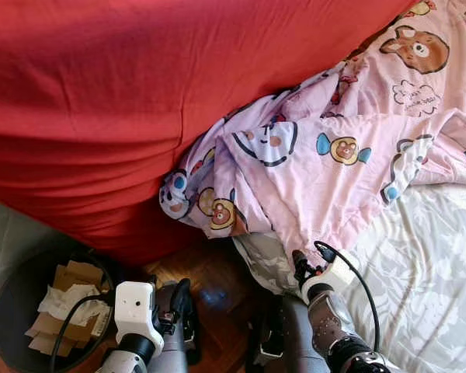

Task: Clean up the room

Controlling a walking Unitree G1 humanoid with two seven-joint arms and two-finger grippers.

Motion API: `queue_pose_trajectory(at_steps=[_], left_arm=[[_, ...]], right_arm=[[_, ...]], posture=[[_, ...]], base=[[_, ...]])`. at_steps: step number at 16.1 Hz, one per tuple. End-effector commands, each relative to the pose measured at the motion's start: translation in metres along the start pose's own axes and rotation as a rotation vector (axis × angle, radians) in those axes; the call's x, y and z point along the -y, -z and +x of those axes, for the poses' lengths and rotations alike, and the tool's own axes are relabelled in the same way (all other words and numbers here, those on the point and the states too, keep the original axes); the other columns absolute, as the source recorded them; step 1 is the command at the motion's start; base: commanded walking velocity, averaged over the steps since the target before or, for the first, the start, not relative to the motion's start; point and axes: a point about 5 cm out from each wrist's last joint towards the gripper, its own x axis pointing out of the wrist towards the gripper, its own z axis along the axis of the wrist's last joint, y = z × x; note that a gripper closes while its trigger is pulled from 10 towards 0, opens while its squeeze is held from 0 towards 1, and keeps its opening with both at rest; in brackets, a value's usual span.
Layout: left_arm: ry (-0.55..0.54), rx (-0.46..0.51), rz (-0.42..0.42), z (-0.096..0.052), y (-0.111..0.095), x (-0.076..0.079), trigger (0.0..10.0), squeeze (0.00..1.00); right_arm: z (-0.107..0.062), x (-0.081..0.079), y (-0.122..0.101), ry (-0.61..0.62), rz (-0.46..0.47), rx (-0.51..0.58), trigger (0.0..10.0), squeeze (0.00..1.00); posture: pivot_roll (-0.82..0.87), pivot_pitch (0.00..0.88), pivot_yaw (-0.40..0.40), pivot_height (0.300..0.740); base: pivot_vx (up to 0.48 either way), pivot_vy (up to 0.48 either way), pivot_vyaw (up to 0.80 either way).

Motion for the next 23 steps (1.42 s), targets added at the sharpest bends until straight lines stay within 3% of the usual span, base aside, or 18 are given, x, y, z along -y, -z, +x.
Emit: queue_pose_trajectory(at_steps=[1,13,19,23], left_arm=[[0.001,-0.043,-0.011,-0.007,0.008,0.003,10.0,0.00],[-0.019,-0.054,-0.014,-0.004,0.015,-0.001,10.0,0.00],[-0.066,-0.109,-0.009,0.008,0.039,-0.018,10.0,0.00],[-0.131,-0.162,-0.031,0.021,0.061,-0.036,10.0,0.00]], right_arm=[[-0.004,0.006,0.012,0.013,-0.009,-0.045,0.0,0.00],[-0.005,0.013,0.012,0.022,-0.034,-0.052,0.0,0.00],[-0.013,0.029,0.019,0.011,-0.100,-0.078,0.0,0.00],[-0.015,0.037,0.011,-0.009,-0.149,-0.030,0.0,0.00]], posture=[[0.17,0.446,-0.111,0.646],[0.16,0.422,-0.119,0.646],[0.14,0.301,-0.126,0.646],[0.12,0.157,-0.116,0.646]], base=[[0.000,0.000,0.00],[0.000,0.000,0.00],[0.000,0.000,0.00],[0.000,0.000,0.00]])
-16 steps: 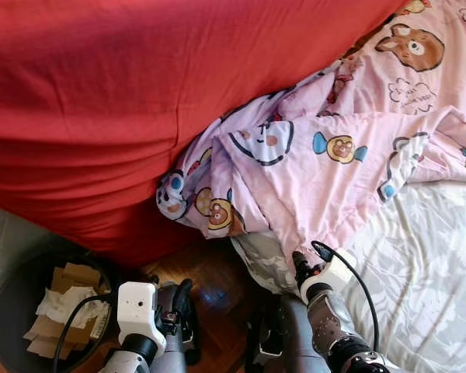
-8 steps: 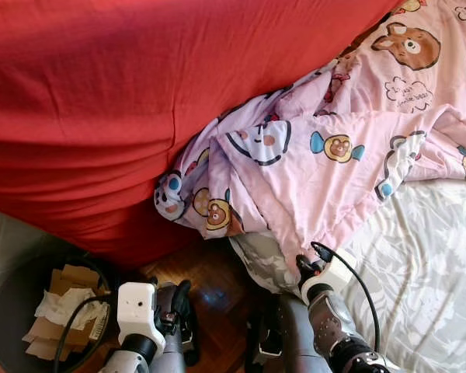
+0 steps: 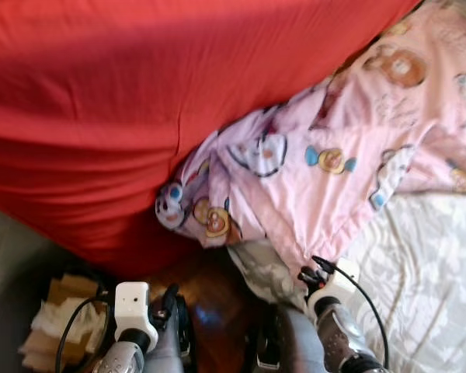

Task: Clean up the room

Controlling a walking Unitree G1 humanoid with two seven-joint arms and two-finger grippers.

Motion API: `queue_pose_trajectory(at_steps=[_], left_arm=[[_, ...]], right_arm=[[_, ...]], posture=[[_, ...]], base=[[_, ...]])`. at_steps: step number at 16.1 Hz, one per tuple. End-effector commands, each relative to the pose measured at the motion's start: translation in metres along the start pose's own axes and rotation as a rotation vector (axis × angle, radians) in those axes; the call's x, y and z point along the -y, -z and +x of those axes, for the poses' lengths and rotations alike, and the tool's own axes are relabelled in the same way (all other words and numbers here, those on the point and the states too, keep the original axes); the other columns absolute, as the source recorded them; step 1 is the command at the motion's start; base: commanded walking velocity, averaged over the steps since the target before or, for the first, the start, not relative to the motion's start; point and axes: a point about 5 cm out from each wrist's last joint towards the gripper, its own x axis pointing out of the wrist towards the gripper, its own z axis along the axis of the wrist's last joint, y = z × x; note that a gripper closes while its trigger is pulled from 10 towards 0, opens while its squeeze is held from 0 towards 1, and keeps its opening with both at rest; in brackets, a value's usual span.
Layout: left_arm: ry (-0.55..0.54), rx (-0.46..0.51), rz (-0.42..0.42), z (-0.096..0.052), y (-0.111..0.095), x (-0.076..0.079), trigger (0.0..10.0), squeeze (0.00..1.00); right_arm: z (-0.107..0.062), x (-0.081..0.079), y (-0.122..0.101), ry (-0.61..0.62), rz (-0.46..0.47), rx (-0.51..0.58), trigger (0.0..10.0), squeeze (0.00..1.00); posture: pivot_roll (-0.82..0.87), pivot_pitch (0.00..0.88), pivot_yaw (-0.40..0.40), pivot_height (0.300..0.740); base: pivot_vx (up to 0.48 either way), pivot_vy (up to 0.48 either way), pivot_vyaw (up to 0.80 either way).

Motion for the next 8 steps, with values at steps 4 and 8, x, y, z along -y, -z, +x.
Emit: queue_pose_trajectory(at_steps=[4,8], left_arm=[[-0.043,-0.148,-0.015,0.003,0.039,-0.014,10.0,0.00],[-0.099,-0.255,-0.035,0.007,0.059,-0.025,10.0,0.00]], right_arm=[[-0.010,0.022,0.001,0.051,0.006,0.056,10.0,0.00],[-0.018,0.030,0.019,0.069,-0.088,-0.018,10.0,0.00]], posture=[[0.07,0.039,-0.083,0.646],[0.06,0.000,-0.071,0.691]], base=[[0.000,0.000,0.00],[0.000,0.000,0.00]])
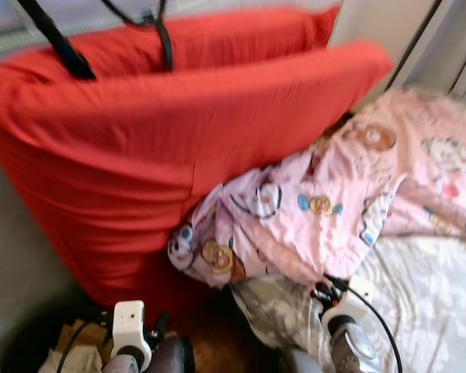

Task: Clean up the room

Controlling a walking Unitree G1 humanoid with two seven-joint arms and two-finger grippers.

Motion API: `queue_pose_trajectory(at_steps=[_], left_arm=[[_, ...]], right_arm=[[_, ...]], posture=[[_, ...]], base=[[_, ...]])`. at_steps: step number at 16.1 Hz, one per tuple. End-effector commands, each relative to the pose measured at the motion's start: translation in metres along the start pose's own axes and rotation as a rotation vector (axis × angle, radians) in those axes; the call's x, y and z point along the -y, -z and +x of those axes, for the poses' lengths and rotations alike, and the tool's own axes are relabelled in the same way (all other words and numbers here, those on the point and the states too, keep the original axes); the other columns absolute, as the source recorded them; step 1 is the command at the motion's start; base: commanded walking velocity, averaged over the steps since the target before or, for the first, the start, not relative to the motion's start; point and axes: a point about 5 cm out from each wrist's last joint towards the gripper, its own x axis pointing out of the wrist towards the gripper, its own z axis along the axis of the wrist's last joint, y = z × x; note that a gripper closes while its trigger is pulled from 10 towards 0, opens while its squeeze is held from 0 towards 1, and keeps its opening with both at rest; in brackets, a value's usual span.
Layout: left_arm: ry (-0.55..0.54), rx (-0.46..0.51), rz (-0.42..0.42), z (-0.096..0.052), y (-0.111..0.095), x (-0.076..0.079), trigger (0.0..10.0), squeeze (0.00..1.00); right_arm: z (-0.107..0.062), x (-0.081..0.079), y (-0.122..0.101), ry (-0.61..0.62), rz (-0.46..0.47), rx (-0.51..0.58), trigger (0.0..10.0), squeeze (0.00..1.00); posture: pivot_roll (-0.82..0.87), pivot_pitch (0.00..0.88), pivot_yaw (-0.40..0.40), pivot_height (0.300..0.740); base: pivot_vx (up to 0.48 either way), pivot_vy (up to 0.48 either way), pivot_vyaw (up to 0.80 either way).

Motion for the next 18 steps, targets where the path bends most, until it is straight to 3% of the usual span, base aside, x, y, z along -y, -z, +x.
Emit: queue_pose_trajectory(at_steps=[1,4,7,12,18], left_arm=[[-0.021,-0.031,-0.010,-0.001,0.007,-0.004,10.0,0.00],[-0.040,-0.102,-0.020,-0.002,0.021,-0.004,10.0,0.00],[-0.045,-0.112,-0.016,-0.003,0.023,-0.007,10.0,0.00],[-0.067,-0.217,-0.001,-0.007,0.038,-0.012,10.0,0.00],[-0.062,-0.239,-0.012,-0.006,0.043,-0.002,10.0,0.00]], right_arm=[[-0.002,0.003,0.005,0.013,-0.026,-0.026,10.0,0.00],[-0.009,0.014,0.019,0.048,-0.091,-0.110,10.0,0.00],[-0.011,0.019,0.024,0.075,-0.093,-0.134,10.0,0.00],[-0.023,0.033,0.042,0.125,-0.146,-0.230,10.0,0.00],[-0.039,0.053,0.061,0.173,-0.237,-0.356,10.0,0.00]], posture=[[0.06,0.000,-0.071,0.701],[0.07,0.000,-0.068,0.740],[0.08,0.000,-0.062,0.740],[0.07,0.000,-0.049,0.740],[0.06,0.000,-0.063,0.740]], base=[[0.000,0.000,0.00],[0.000,0.000,0.00],[0.000,0.000,0.00],[0.000,0.000,0.00],[0.000,0.000,0.00]])
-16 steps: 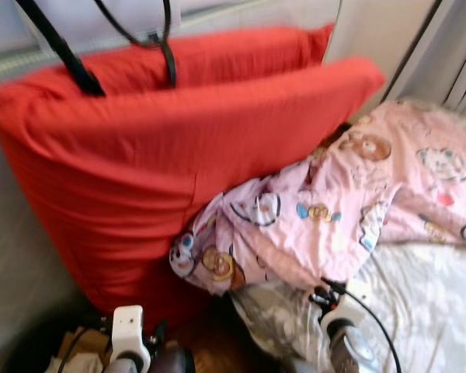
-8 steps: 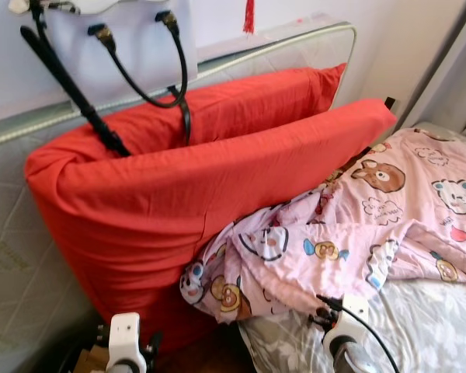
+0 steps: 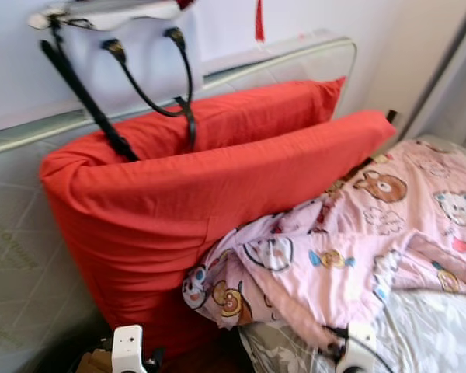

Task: Clean up the room

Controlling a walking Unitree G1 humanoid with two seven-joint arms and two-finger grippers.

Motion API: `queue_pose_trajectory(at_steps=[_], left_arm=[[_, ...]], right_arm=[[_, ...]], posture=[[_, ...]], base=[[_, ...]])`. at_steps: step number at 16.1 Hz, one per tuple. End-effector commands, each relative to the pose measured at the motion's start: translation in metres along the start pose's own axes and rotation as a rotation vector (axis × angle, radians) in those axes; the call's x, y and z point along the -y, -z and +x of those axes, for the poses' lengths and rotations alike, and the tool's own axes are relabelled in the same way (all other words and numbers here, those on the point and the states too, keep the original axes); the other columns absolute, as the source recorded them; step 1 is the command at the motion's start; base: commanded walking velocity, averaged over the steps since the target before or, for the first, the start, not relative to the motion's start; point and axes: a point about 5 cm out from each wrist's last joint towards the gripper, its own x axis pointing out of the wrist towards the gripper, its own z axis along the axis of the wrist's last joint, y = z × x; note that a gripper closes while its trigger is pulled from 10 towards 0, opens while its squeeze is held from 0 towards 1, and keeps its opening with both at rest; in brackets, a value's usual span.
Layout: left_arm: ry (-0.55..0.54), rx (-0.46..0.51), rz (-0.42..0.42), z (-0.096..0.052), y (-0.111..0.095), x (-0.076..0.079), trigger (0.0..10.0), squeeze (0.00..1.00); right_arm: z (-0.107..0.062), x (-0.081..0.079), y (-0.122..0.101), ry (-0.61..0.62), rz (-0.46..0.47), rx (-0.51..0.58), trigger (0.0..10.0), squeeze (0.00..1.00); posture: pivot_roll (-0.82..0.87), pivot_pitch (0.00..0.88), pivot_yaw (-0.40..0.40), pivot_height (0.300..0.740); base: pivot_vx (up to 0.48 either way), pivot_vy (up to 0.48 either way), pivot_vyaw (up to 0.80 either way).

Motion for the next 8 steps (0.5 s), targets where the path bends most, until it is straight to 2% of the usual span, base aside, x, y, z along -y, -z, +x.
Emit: queue_pose_trajectory(at_steps=[1,8], left_arm=[[0.001,-0.025,0.012,-0.001,0.005,0.003,10.0,0.00],[-0.012,-0.046,-0.001,-0.003,0.012,0.001,10.0,0.00]], right_arm=[[-0.001,0.002,0.006,0.003,-0.023,-0.027,10.0,0.00],[-0.005,0.010,0.018,0.017,-0.042,-0.068,10.0,0.00]], posture=[[0.06,0.000,-0.062,0.740],[0.05,0.000,-0.052,0.740]], base=[[0.000,0.000,0.00],[0.000,0.000,0.00]])
